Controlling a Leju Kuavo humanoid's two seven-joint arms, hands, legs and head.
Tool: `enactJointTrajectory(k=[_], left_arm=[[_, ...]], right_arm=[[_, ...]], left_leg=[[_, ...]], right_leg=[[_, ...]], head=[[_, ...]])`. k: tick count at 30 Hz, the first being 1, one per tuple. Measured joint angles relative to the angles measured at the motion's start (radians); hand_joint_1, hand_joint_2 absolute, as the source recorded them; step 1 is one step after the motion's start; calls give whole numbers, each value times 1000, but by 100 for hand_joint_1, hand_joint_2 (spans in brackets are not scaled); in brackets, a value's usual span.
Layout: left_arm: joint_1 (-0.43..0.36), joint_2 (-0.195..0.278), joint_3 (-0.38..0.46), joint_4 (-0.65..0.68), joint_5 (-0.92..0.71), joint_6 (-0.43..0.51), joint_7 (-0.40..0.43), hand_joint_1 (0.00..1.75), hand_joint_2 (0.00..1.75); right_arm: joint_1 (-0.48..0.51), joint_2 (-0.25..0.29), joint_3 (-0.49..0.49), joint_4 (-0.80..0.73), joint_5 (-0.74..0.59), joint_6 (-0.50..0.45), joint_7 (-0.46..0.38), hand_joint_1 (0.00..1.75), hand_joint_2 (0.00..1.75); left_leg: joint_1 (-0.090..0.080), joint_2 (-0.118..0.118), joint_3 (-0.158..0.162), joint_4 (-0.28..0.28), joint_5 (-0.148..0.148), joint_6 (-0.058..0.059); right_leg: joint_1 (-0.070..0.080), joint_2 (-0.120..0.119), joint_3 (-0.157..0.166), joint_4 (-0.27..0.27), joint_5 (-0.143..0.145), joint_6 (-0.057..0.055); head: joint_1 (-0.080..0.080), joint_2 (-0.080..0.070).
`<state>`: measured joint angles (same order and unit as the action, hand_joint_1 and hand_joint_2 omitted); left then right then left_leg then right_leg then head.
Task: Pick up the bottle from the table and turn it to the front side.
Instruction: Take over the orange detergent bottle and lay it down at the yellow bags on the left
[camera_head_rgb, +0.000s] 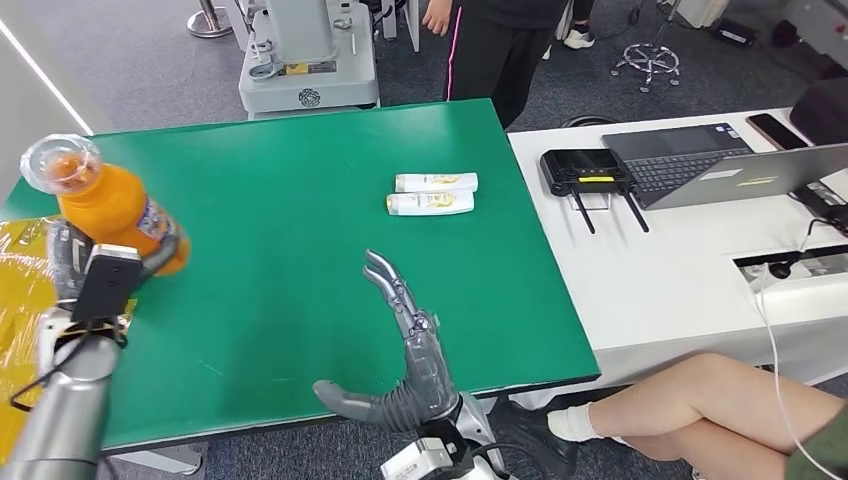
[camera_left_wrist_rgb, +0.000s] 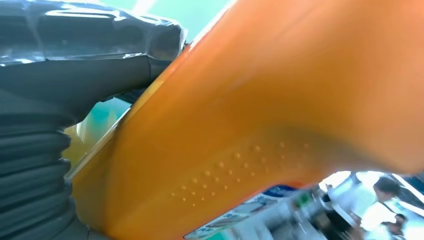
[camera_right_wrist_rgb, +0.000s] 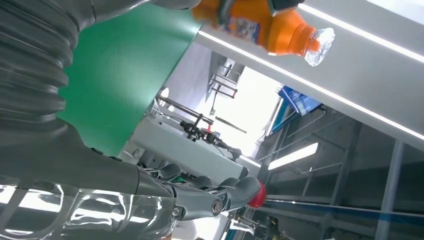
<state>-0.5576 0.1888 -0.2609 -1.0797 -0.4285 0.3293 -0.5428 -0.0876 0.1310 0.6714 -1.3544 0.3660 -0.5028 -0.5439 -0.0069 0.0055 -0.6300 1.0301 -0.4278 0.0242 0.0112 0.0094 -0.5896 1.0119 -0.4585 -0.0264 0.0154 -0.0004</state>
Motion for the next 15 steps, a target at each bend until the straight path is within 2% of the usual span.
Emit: enactJointTrajectory(k=[3,5,11,15], left_arm=[[-47,107,19,34,-74,-87,-23,175,175],[-60,154,26,53,-88,-126,-33,175,175],[-69,214,31,89,-136,-149,-43,175,175],[-85,258,13,130,-283,-177,-40,175,175]], right_arm=[[10,-3,-7,-8,3,12,-1,0,175],[15,-3,-11,-12,3,15,-1,0,175],[21,-3,-18,-19,4,29,-2,0,175],[29,-3,-23,-24,4,49,1,0,175]], left_leg=[[0,-1,0,0,1,-1],[0,-1,0,0,1,-1],[0,-1,0,0,1,-1],[0,0,0,0,1,-1]], right_leg=[[0,0,-1,1,0,-1],[0,-1,-1,1,-1,-1],[0,-1,0,1,0,-1],[0,0,-1,1,0,-2]], head=[[0,0],[0,0],[0,0],[0,0]])
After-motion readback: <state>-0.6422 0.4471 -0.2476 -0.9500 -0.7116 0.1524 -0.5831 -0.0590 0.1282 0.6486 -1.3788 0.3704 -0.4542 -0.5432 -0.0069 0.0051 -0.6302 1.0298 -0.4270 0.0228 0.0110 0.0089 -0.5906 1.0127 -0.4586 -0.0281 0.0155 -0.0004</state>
